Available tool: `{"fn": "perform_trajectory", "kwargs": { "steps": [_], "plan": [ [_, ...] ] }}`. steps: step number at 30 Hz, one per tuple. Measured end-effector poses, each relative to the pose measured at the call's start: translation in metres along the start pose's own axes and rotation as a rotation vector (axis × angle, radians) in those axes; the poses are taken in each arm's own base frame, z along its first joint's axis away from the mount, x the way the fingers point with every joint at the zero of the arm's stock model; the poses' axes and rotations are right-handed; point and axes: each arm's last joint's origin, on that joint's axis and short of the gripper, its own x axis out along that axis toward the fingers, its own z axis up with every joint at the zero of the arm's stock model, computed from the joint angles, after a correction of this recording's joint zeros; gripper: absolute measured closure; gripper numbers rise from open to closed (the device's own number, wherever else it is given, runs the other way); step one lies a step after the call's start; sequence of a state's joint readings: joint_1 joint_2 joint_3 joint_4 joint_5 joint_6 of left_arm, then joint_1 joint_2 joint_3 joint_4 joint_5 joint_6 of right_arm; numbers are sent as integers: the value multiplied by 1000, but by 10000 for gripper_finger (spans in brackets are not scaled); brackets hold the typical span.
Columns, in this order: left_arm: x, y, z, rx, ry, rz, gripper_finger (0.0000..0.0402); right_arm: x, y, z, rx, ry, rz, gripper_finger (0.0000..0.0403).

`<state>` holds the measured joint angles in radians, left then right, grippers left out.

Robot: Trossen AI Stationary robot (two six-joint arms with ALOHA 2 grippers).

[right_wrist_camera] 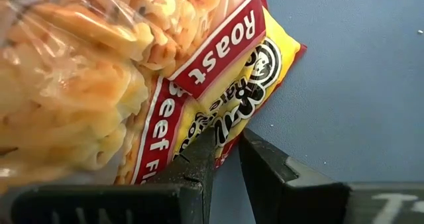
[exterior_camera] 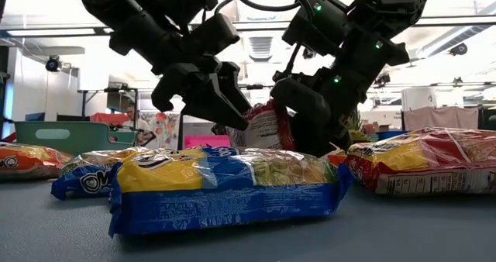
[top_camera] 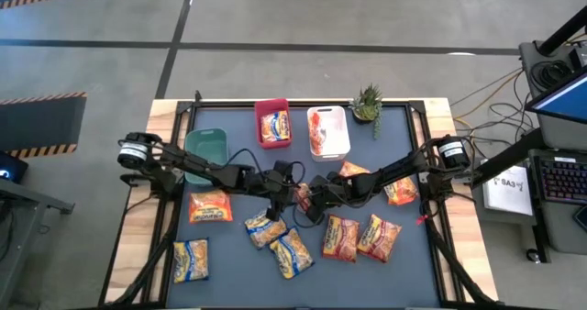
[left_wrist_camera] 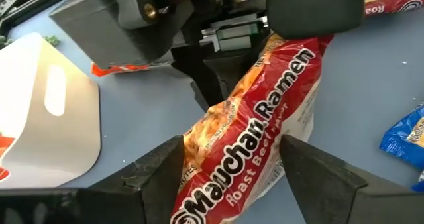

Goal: Sort Maruchan noodles
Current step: Put the red noodle pack into the green bin

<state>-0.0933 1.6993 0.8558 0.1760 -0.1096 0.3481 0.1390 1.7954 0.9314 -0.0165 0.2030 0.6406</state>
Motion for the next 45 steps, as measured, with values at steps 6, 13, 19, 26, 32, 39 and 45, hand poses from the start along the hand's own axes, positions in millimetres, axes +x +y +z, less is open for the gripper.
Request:
{"fn": "perform_trajectory", "kwargs": {
  "steps": [6,13,19,26,32,39,45],
  "plan": [
    [0,0,0,-13,0,-3,209,0,0,0,-4,-1,2,339],
    [0,0,0,-18,0,-2,213,0,0,0,-4,-1,5,339],
    [3,0,-1,-9,-8,7,173,0,0,0,-5,-2,6,339],
    [12,-1,-4,1,-20,16,151,0,0,1,-11,-4,7,339],
    [12,-1,-4,2,-17,12,185,-1,1,1,-22,0,19,339],
    [12,-2,-4,5,-15,12,267,-9,2,5,-19,-12,37,339],
    [6,-1,-4,4,8,4,319,-21,4,12,-4,-44,61,324]
  ]
}}
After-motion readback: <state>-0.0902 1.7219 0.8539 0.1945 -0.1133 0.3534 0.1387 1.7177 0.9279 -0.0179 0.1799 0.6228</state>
